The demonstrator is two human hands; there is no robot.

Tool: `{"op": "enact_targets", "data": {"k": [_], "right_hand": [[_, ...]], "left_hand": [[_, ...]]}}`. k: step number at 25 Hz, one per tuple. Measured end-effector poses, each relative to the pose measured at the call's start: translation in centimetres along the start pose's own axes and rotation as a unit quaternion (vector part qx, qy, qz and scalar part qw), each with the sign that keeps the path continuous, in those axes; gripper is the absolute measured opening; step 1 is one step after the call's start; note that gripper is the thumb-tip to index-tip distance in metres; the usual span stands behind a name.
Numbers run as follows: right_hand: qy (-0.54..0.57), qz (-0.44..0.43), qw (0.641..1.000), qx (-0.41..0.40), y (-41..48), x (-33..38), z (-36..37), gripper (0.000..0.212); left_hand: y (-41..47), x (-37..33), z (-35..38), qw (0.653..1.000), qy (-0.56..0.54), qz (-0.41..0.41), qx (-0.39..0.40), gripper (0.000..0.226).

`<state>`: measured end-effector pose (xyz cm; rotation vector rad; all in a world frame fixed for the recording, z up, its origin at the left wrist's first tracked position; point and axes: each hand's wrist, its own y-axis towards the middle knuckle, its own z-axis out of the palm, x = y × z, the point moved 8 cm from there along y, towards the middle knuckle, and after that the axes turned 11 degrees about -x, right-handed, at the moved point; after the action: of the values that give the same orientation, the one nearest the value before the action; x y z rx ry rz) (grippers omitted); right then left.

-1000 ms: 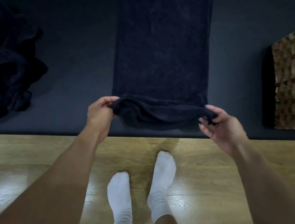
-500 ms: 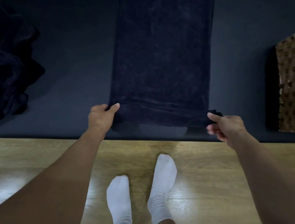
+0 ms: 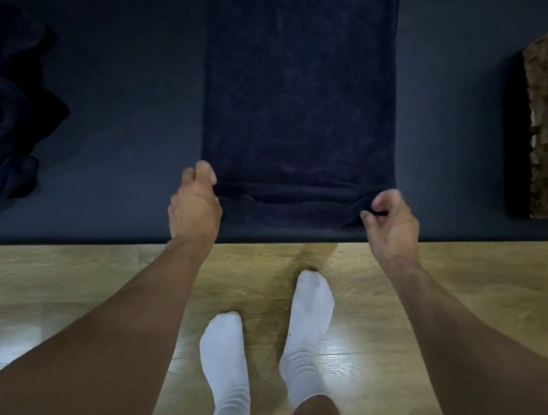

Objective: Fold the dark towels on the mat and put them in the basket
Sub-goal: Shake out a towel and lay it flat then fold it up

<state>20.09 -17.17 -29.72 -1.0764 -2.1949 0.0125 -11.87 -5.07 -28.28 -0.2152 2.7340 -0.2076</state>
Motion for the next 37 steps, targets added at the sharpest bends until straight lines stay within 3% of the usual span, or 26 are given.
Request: {"op": "enact_targets", "data": {"k": [2,3,5,8,11,14,17,20,22,27,30,33,35,37], "right_hand": [[-0.111,-0.113,0.987,0.039,-1.3,0.4,0.7,0.019],[-0.180,-0.149,0.971,0.060,-1.7,0.5,1.0,0.027],[-0.326,-0.205,0.919,0.083,-2.2,0.8,1.5,0.044],[-0.441,-0.260,0.857,0.058,-2.4,1.2,1.8,0.059],[-0.435,-0.334,0.836,-0.017,-2.1,2.5,2.1,0.052],[-0.394,-0.400,0.826,-0.055,-2.6,3.1,3.1,0.041],[-0.356,-0.472,0.803,-0.069,-2.4,2.7,3.4,0.045],[-0.321,-0.546,0.771,-0.065,-0.4,3.0,2.8,0.035],[-0.299,-0.552,0.777,-0.039,1.1,3.9,2.5,0.034],[-0.239,-0.449,0.859,0.056,2.9,5.6,3.1,0.044],[-0.267,-0.376,0.880,0.112,5.0,7.0,4.3,0.037],[-0.287,-0.300,0.901,0.125,7.5,8.2,5.6,0.027],[-0.320,-0.294,0.896,0.090,8.4,8.9,5.8,0.022],[-0.349,-0.334,0.876,0.011,8.0,9.9,5.4,0.006]], "left_hand": [[-1.1,-1.1,0.2,0.996,-0.047,0.080,-0.001,0.016],[-2.0,-1.7,0.7,0.989,-0.042,0.144,0.013,0.020],[-3.8,-2.2,2.3,0.960,0.044,0.271,0.049,0.036],[-4.5,-1.3,3.4,0.917,0.182,0.354,0.027,0.057],[-3.1,-1.1,3.6,0.891,0.212,0.400,-0.040,0.055],[-1.6,-2.9,3.2,0.896,0.168,0.404,-0.082,0.030],[0.4,-4.1,3.5,0.916,0.145,0.367,-0.066,0.021],[1.7,-5.1,3.6,0.905,0.139,0.400,-0.037,0.009],[2.7,-5.1,3.6,0.907,0.131,0.401,-0.005,0.015],[2.4,-4.0,4.6,0.869,0.151,0.470,0.027,0.060],[3.6,-3.8,4.7,0.903,0.145,0.397,0.074,0.082],[5.5,-3.3,4.6,0.939,0.165,0.275,0.122,0.076],[5.6,-4.7,3.1,0.923,0.187,0.337,0.020,0.061],[2.9,-7.2,1.6,0.834,0.154,0.516,-0.119,0.054]]}}
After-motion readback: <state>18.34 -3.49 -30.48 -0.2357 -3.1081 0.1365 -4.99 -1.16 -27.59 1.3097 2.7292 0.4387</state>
